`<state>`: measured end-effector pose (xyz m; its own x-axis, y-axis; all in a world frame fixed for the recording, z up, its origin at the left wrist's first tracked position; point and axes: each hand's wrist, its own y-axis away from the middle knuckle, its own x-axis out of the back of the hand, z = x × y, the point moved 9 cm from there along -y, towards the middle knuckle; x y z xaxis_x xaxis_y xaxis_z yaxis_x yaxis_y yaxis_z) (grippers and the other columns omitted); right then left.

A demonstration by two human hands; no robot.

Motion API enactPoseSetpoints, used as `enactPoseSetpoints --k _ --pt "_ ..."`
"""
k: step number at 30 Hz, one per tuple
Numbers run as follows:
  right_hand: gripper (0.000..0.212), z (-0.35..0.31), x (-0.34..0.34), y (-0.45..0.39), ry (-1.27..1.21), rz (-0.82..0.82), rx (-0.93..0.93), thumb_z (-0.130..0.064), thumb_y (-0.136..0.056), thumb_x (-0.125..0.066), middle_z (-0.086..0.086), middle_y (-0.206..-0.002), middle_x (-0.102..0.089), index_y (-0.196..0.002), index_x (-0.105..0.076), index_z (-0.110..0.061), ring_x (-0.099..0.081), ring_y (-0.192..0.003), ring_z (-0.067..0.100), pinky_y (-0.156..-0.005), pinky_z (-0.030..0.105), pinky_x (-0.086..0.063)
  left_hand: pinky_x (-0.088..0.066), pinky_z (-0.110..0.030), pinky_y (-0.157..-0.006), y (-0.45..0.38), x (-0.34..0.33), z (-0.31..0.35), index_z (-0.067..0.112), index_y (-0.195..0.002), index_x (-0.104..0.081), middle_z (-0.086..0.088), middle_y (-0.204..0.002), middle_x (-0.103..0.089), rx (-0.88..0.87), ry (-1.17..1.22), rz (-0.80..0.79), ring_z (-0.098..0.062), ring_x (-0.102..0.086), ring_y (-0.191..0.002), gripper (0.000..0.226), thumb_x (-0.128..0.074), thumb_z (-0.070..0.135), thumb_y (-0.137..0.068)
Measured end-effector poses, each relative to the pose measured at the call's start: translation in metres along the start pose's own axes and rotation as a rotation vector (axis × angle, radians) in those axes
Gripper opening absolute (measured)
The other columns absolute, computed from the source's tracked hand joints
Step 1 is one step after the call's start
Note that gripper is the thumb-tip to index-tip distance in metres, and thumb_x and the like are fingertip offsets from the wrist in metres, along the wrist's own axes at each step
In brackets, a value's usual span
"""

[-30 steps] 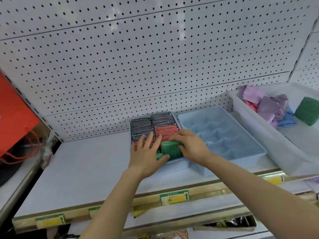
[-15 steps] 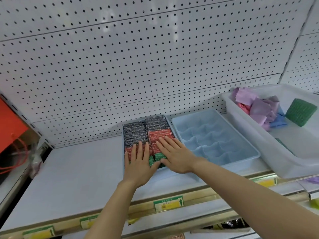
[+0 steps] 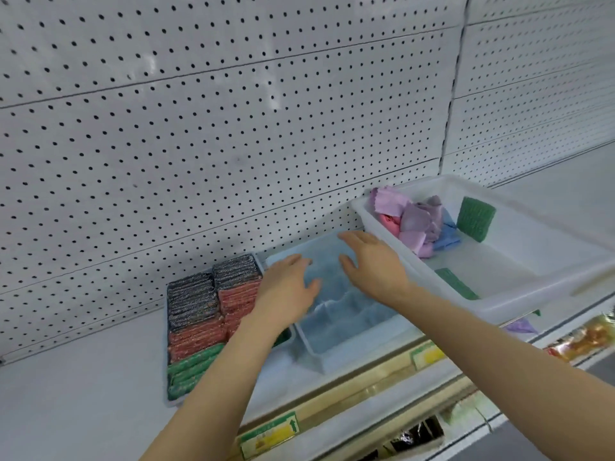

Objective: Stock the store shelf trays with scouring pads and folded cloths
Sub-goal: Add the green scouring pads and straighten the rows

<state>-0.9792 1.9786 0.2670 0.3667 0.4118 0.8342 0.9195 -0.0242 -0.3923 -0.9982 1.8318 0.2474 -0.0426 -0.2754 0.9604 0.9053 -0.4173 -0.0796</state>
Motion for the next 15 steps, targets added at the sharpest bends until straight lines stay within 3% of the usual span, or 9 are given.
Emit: enactPoseSetpoints --k 2,4,7,9,12,15 --pt "0.042 0.047 0.031 0.001 0.032 0.055 -0.110 -0.021 -0.091 -0.054 0.007 -0.132 -0.057 -0.132 -0.053 -0.015 -0.052 -0.118 0.031 -0.087 0.037 -0.045 -0.044 -0.037 -0.096 -0.022 -0.006 0.047 0.022 -0.128 -0.057 0.000 -0.133 -0.054 -0.113 0.100 0.055 -0.023 -0.046 -0.126 0.037 -0.049 0.036 -0.094" --pt "0.038 0.089 0.055 0.004 0.074 0.085 -0.189 -0.019 -0.090 -0.054 0.011 -0.127 -0.059 -0.128 -0.055 -0.014 -0.054 -0.112 0.033 -0.079 0.038 -0.046 -0.044 -0.037 -0.096 -0.044 -0.016 0.096 0.021 -0.128 -0.059 0.000 -0.129 -0.056 -0.226 0.145 0.054 -0.022 -0.046 -0.122 0.035 -0.051 0.030 -0.095" --pt "0.044 0.139 0.080 0.006 0.144 0.098 -0.244 -0.016 -0.088 -0.054 0.014 -0.129 -0.057 -0.131 -0.053 -0.014 -0.055 -0.112 0.035 -0.083 0.041 -0.048 -0.047 -0.038 -0.091 -0.074 -0.039 0.172 0.018 -0.123 -0.063 -0.005 -0.122 -0.059 -0.410 0.093 -0.022 -0.028 -0.053 -0.113 0.032 -0.055 0.025 -0.093" --pt "0.047 0.169 0.093 0.006 0.171 0.105 -0.271 -0.014 -0.088 -0.055 0.013 -0.131 -0.057 -0.134 -0.051 -0.014 -0.053 -0.115 0.035 -0.089 0.041 -0.045 -0.049 -0.033 -0.082 -0.094 -0.070 0.211 0.020 -0.120 -0.065 -0.007 -0.120 -0.061 -0.477 -0.017 -0.180 -0.029 -0.058 -0.107 0.031 -0.058 0.018 -0.090" --pt "0.047 0.213 0.104 0.003 0.220 0.085 -0.310 -0.013 -0.088 -0.053 0.013 -0.134 -0.054 -0.135 -0.049 -0.012 -0.049 -0.120 0.033 -0.092 0.037 -0.041 -0.047 -0.030 -0.082 -0.106 -0.127 0.254 0.023 -0.129 -0.062 -0.005 -0.130 -0.059 -0.576 -0.286 -0.528 -0.026 -0.058 -0.111 0.045 -0.069 0.014 -0.085" --pt "0.047 0.258 0.108 -0.005 0.272 0.038 -0.341 -0.015 -0.090 -0.051 0.010 -0.135 -0.053 -0.137 -0.046 -0.011 -0.048 -0.118 0.032 -0.091 0.037 -0.041 -0.043 -0.030 -0.085 -0.101 -0.178 0.265 0.024 -0.148 -0.034 -0.008 -0.145 -0.041 -0.604 -0.501 -0.847 -0.029 -0.050 -0.121 0.077 -0.074 0.020 -0.083"
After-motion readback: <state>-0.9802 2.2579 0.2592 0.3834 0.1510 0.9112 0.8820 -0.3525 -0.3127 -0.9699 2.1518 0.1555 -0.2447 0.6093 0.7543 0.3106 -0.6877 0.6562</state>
